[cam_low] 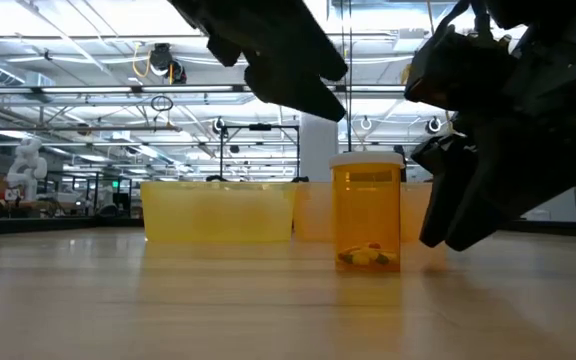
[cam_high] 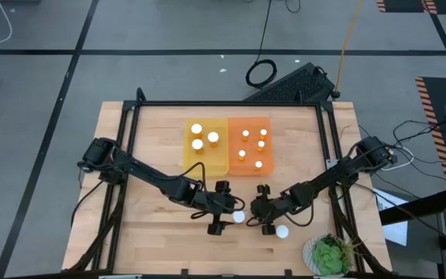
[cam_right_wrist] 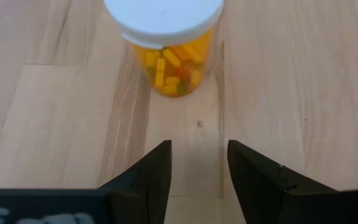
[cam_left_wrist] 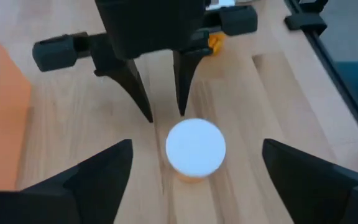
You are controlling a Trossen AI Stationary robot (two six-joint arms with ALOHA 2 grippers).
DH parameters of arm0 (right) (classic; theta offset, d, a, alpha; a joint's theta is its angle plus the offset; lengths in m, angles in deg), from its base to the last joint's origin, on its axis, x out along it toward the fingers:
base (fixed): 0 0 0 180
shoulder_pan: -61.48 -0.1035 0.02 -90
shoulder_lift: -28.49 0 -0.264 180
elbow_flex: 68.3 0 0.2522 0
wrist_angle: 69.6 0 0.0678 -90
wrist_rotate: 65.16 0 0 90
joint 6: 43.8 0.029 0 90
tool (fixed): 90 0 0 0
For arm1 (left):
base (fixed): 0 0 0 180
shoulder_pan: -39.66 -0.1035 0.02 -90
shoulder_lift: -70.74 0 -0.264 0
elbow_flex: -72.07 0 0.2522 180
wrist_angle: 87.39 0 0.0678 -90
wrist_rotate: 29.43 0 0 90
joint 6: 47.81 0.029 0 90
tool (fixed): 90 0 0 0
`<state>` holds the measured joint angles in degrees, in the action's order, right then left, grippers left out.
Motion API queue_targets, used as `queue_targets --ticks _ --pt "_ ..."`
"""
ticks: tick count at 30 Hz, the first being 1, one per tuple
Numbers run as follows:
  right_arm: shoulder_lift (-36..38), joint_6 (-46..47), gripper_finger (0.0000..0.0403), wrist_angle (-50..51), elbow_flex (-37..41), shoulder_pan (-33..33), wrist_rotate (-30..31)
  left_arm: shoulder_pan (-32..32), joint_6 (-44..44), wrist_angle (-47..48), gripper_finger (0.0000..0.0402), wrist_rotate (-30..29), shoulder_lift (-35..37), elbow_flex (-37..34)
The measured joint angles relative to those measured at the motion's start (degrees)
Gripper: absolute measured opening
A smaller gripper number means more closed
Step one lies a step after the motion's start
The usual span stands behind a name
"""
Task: Pick and place medicine bottles into bin by pill shape (circle, oval)
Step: Put the large orange pill bottle into the yellow bin
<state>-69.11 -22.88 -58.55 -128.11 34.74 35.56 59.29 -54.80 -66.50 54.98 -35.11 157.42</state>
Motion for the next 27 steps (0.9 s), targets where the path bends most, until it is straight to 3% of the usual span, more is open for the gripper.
queue_targets --ticks 6,27 --pt "0.0 0.2 0.0148 -0.1 0.0 0.0 1.1 0.0 -0.4 -2.5 0.0398 0.2 -3.2 0.1" --pt "0.0 0.4 0.0148 -0.5 0.0 0.1 1.7 0.0 1.7 -7.0 0.0389 -0.4 -7.4 0.1"
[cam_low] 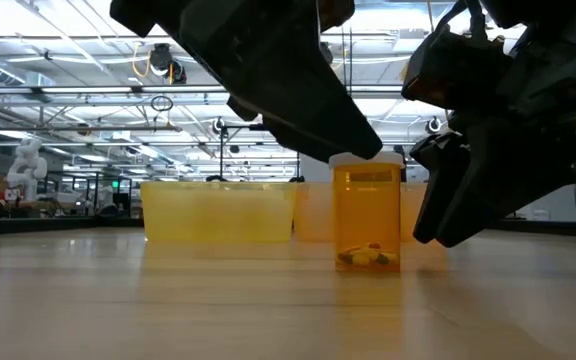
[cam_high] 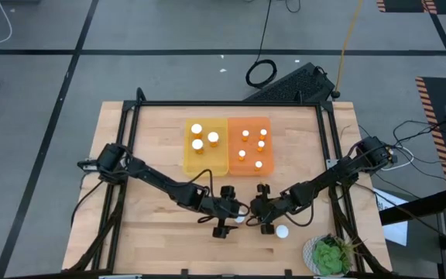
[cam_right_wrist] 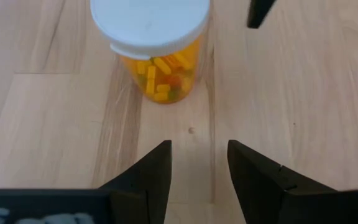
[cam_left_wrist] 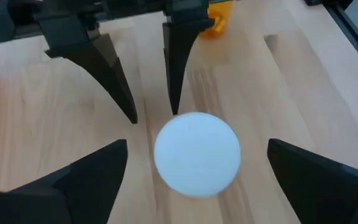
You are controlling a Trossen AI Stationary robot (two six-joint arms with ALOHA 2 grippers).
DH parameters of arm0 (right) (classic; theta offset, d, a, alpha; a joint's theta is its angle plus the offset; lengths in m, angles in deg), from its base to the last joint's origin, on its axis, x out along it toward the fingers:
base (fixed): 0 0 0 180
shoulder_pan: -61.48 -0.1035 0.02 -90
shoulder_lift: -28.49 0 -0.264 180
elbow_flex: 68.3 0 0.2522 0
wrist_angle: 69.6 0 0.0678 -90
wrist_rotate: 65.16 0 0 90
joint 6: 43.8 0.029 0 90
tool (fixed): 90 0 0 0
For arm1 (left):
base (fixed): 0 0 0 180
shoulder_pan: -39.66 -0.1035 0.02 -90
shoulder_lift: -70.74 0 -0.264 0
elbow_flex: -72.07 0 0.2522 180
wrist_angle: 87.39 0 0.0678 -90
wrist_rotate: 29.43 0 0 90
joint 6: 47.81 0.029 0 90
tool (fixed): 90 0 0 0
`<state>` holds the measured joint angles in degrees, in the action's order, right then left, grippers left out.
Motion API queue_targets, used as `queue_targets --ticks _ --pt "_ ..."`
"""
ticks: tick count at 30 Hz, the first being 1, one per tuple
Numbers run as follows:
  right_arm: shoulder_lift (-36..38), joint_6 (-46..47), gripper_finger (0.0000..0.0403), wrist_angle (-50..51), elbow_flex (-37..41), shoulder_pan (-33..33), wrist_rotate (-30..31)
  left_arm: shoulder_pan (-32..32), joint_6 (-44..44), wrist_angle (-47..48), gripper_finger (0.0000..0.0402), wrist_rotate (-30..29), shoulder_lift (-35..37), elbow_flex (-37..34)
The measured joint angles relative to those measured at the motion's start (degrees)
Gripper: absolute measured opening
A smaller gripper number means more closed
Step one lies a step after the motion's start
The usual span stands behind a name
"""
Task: Pick and place medicine bottles into bin by pill shape (circle, oval)
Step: Put the large orange pill bottle into the yellow bin
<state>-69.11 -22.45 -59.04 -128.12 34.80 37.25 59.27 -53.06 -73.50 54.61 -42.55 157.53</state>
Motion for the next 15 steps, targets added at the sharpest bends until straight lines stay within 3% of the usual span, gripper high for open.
queue_targets --ticks 8,15 --pt "0.0 0.0 0.0148 0.0 0.0 0.0 0.0 0.0 0.5 1.0 0.0320 0.0 0.0 0.0" --pt "0.0 0.0 0.0148 -0.6 0.0 0.0 0.0 0.0 1.7 0.7 0.0304 -0.1 -0.8 0.0"
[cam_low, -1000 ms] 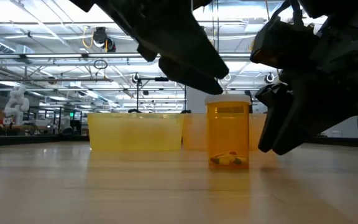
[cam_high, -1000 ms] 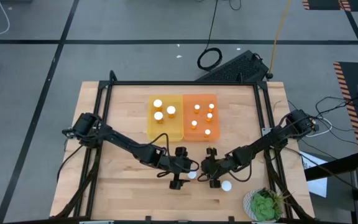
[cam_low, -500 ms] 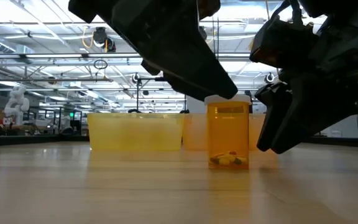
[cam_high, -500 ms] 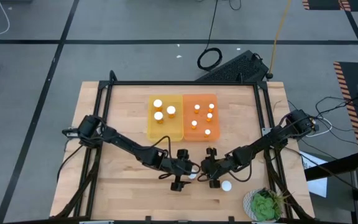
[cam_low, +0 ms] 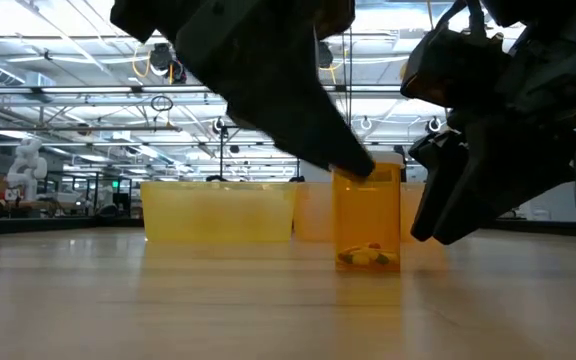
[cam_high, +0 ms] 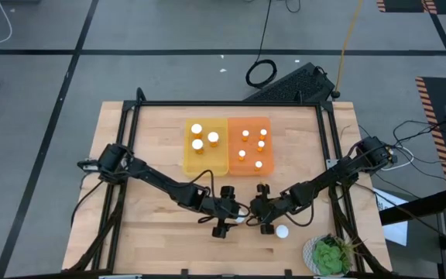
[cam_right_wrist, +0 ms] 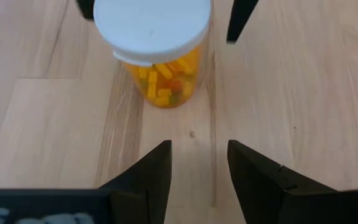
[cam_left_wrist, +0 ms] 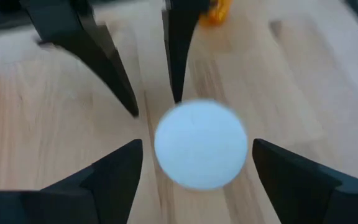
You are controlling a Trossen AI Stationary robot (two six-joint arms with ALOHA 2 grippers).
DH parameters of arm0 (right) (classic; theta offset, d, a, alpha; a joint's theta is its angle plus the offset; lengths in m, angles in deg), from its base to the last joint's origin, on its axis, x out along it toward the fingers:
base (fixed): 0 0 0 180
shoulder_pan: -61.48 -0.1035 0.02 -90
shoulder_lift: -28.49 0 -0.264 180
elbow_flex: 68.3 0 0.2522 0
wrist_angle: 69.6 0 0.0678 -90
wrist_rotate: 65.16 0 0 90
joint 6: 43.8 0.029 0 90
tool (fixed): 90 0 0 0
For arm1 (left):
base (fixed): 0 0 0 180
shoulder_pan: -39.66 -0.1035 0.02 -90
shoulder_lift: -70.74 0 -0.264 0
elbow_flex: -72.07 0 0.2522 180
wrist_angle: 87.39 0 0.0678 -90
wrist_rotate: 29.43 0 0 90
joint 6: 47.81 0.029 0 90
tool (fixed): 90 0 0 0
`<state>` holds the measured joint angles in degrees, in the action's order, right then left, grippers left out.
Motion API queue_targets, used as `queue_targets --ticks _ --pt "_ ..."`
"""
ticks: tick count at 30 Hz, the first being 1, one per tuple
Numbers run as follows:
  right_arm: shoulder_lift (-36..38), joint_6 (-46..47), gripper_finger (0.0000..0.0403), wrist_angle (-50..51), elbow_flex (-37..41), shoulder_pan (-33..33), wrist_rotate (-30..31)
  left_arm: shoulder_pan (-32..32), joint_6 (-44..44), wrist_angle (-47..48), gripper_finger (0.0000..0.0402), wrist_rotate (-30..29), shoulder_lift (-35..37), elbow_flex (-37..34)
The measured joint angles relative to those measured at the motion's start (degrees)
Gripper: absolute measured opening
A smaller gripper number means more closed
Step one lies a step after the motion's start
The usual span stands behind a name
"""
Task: Pick and place medicine bottles into bin by pill shape (circle, oval)
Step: Put the large orange pill bottle into the yellow bin
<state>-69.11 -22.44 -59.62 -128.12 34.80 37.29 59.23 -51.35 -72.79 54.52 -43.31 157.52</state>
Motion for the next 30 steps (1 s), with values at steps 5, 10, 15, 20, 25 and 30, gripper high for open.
queue_targets --ticks 5,10,15,20,25,30 --pt "0.0 0.0 0.0148 -0.6 0.0 0.0 0.0 0.0 0.1 -1.2 0.0303 0.4 -0.6 0.0" --pt "0.0 0.0 0.0148 -0.8 0.0 0.0 0.0 0.0 0.4 -2.8 0.0299 0.2 -0.8 -0.1" --pt "0.0 -0.1 0.0148 -0.7 0.0 0.0 0.0 0.0 0.6 -2.4 0.0268 0.1 -0.8 0.0" --pt "0.0 -0.2 0.0148 -0.7 0.0 0.0 0.0 0.0 0.9 -2.3 0.0234 0.4 -0.8 0.0" --pt "0.0 -0.2 0.0148 -0.7 0.0 0.0 0.0 0.0 1.0 -2.3 0.0222 0.5 -0.8 0.0" --pt "0.0 -0.2 0.0148 -0.7 0.0 0.0 0.0 0.0 1.0 -2.1 0.0228 0.5 -0.4 0.0"
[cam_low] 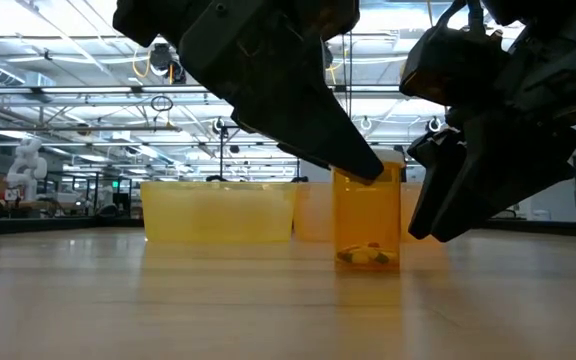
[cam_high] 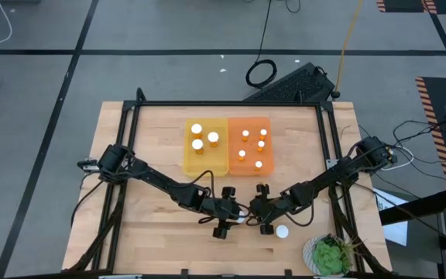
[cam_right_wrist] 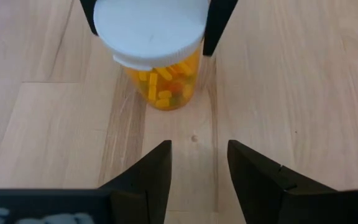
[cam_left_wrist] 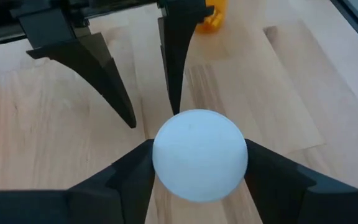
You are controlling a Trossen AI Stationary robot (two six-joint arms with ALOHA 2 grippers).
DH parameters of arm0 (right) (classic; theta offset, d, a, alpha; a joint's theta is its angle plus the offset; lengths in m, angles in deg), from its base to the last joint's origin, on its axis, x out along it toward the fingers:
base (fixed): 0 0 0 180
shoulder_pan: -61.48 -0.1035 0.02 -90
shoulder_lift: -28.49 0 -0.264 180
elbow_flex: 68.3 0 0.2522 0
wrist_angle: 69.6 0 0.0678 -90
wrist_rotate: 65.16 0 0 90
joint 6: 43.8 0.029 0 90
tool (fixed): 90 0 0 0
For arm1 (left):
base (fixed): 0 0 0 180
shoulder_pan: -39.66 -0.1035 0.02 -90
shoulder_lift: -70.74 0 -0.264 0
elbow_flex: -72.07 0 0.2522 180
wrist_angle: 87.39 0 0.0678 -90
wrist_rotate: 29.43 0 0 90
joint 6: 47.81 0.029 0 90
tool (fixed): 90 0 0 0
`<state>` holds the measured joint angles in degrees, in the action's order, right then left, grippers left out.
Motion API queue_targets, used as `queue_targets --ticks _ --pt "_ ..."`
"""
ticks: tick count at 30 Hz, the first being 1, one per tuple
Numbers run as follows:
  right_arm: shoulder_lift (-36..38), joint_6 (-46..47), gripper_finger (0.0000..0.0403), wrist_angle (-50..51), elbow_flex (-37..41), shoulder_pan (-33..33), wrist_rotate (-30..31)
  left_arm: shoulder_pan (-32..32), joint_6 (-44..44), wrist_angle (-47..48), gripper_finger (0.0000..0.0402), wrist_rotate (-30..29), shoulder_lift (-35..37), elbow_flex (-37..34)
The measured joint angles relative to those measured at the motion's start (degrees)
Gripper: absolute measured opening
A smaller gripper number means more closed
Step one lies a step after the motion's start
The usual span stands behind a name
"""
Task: Pick and place medicine bottles into bin by pill shape (circle, oval)
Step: Put the large orange pill bottle into the yellow bin
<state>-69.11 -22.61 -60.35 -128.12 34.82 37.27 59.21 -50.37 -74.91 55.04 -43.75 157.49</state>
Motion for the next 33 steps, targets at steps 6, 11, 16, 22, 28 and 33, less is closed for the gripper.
queue_targets --ticks 6,11,16,22,28,33 --pt "0.0 0.0 0.0148 0.0 0.0 0.0 0.0 0.0 0.5 2.6 0.0229 0.6 3.2 0.0" --pt "0.0 0.1 0.0148 0.0 0.0 0.0 0.0 -0.1 1.0 6.9 0.0229 -0.6 7.5 0.0" --pt "0.0 0.2 0.0148 -0.4 0.0 0.0 0.0 -0.2 2.1 14.9 0.0229 -4.9 11.9 0.0" --pt "0.0 0.6 0.0148 -1.0 0.0 -0.1 0.9 -0.2 2.2 23.5 0.0229 -11.0 18.3 0.0" --pt "0.0 0.6 0.0148 -1.4 0.0 0.0 1.3 -1.1 2.9 29.7 0.0230 -18.2 25.4 0.0" --pt "0.0 0.6 0.0148 -2.2 0.0 -0.1 1.5 -3.9 3.5 34.1 0.0230 -21.9 29.9 0.0"
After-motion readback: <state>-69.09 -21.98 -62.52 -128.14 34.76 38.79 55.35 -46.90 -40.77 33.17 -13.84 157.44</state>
